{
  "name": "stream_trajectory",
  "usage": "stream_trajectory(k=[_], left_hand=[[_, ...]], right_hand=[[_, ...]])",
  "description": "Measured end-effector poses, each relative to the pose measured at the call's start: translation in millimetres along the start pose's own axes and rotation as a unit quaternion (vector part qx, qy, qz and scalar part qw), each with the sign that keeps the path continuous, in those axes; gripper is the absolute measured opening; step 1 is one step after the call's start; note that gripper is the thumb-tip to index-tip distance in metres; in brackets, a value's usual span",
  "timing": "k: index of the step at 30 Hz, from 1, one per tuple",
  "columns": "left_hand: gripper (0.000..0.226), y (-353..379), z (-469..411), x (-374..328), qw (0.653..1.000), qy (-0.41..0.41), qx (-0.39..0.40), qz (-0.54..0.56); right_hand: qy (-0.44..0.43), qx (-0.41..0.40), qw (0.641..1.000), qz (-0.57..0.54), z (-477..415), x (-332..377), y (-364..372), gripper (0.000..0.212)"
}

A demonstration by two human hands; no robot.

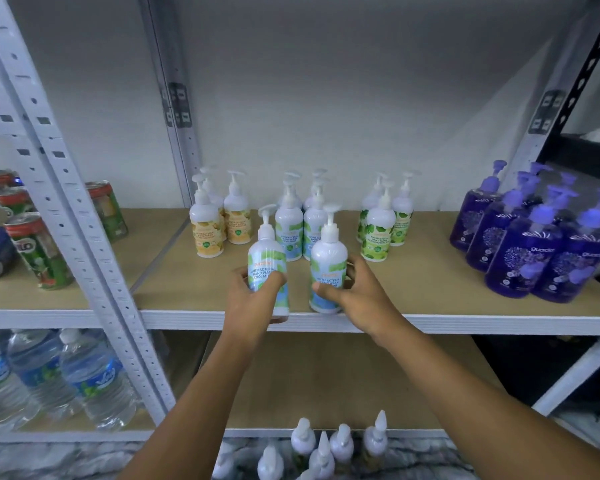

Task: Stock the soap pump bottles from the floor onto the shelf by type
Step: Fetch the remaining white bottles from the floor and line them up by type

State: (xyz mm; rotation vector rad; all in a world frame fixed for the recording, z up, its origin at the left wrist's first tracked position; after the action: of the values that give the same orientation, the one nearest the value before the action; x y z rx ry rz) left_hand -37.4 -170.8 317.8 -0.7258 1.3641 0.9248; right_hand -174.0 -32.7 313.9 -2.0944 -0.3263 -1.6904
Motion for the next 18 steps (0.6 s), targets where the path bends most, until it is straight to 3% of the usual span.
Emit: stream_trajectory(k=[5, 10, 18], left_hand=[[0.045, 7.8, -12.4, -2.5, 1.000, -0.005, -0.008, 0.001], [0.045, 13.6, -15.7, -1.7, 1.000, -0.018, -0.014, 0.011], [0.044, 11.5, -19.0, 2.7, 0.999, -0.034, -0.022, 0.005]], right_hand=[[-0.012, -0.012, 1.000, 0.025, -8.3, -5.1, 2.3, 0.068], [-0.027, -0.041, 0.996, 0.069, -6.8, -13.2, 3.5, 0.086], [-0.029, -0.067, 0.984, 0.162, -26.1, -14.7, 7.7, 0.057]])
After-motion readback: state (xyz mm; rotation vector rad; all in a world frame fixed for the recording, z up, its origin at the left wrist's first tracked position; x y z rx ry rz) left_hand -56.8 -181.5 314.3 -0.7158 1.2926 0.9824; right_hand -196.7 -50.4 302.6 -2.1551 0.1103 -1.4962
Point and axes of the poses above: each hand's wrist, its own z-axis away from the middle knuckle, its own y-axis out of the palm, x = y × z, the point moved 6 cm from there along -z, towards the middle knuckle, and after that the axes turned 10 degrees about -x, right-handed, at the moved point
